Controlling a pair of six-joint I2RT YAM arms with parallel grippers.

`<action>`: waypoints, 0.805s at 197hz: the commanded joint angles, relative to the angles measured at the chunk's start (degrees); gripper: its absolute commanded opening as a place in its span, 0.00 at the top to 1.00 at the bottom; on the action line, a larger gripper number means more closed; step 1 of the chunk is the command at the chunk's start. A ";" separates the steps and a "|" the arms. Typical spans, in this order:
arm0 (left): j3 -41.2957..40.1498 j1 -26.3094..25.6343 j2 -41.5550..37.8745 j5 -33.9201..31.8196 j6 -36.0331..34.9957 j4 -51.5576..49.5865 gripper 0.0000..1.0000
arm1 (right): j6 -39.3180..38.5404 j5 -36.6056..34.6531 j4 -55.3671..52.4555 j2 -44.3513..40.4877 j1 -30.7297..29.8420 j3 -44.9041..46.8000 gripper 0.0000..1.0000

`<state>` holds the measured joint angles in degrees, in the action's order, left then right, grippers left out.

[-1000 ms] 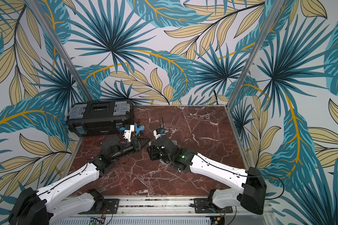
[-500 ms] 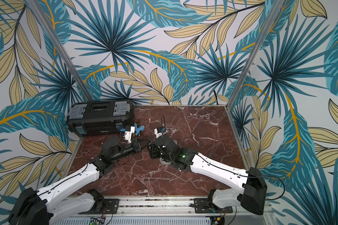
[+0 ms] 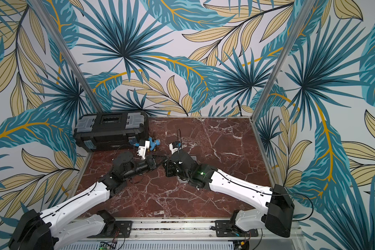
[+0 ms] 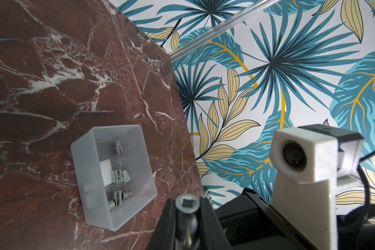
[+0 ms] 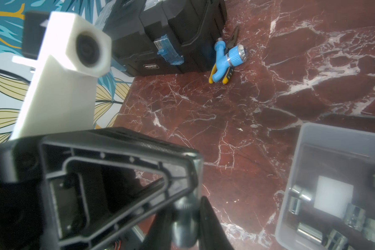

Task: Put the socket on the desktop into the storage box
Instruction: Pick up the socket head at the center of the board.

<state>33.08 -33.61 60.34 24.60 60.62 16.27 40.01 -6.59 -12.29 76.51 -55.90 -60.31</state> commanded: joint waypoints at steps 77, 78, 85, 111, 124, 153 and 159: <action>8.97 0.12 2.86 11.44 -15.04 -19.29 0.52 | -11.25 2.78 -9.70 -4.17 0.00 -0.40 1.00; 9.00 0.07 2.94 11.61 -15.02 -19.28 0.52 | -11.30 2.80 -9.73 -4.22 0.00 -0.37 1.00; 8.98 0.07 3.38 12.42 -14.95 -18.75 0.53 | -11.52 2.89 -9.81 -4.72 -0.10 -0.16 1.00; 9.02 -0.01 3.95 14.45 -14.91 -17.66 0.61 | -12.05 2.60 -9.68 -5.67 -0.13 0.54 1.00; 9.34 -0.05 4.35 15.42 -15.07 -17.68 0.63 | -12.40 3.78 -9.59 -5.59 -0.10 0.47 1.00; 10.07 0.02 4.93 15.82 -15.71 -18.56 0.76 | -12.85 5.24 -10.02 -5.41 -0.34 0.49 1.00; 10.07 0.03 4.88 16.01 -15.61 -18.40 0.80 | -12.85 5.51 -9.98 -5.49 -0.27 0.59 1.00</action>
<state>41.39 -33.54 64.66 39.13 46.68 0.16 28.64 -2.66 -23.09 71.90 -55.92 -60.29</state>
